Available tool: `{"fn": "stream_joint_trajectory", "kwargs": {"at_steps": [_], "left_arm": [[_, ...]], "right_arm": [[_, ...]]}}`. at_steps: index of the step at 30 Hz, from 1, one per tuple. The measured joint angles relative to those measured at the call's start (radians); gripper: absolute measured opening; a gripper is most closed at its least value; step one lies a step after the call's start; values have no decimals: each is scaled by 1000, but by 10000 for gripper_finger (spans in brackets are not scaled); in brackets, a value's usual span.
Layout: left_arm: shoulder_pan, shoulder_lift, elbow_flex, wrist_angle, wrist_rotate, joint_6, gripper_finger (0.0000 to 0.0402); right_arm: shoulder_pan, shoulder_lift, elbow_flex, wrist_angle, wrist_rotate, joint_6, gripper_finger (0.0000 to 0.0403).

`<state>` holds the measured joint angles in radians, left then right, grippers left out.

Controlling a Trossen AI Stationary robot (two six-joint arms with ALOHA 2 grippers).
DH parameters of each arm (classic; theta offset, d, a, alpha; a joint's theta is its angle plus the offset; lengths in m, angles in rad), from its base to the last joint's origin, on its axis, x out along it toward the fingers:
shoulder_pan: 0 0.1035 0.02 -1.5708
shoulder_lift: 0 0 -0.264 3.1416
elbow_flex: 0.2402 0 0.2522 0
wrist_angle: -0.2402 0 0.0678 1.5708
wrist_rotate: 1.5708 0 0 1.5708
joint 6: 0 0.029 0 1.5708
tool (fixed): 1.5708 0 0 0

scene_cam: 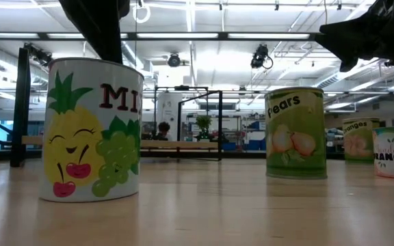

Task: Pick and place cans onto a shelf
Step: Put the canned mixed fruit on the shelf

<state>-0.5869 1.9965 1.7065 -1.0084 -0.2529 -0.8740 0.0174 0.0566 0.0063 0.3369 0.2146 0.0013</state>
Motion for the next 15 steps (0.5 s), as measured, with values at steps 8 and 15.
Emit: {"fn": "stream_joint_trajectory", "kwargs": {"at_steps": [8,15], "left_arm": [[8,0,0,-12,11,3,284],[19,0,0,-18,28,-11,364]], "right_arm": [[0,0,0,0,0,4,144],[0,0,0,0,0,-1,144]]}}
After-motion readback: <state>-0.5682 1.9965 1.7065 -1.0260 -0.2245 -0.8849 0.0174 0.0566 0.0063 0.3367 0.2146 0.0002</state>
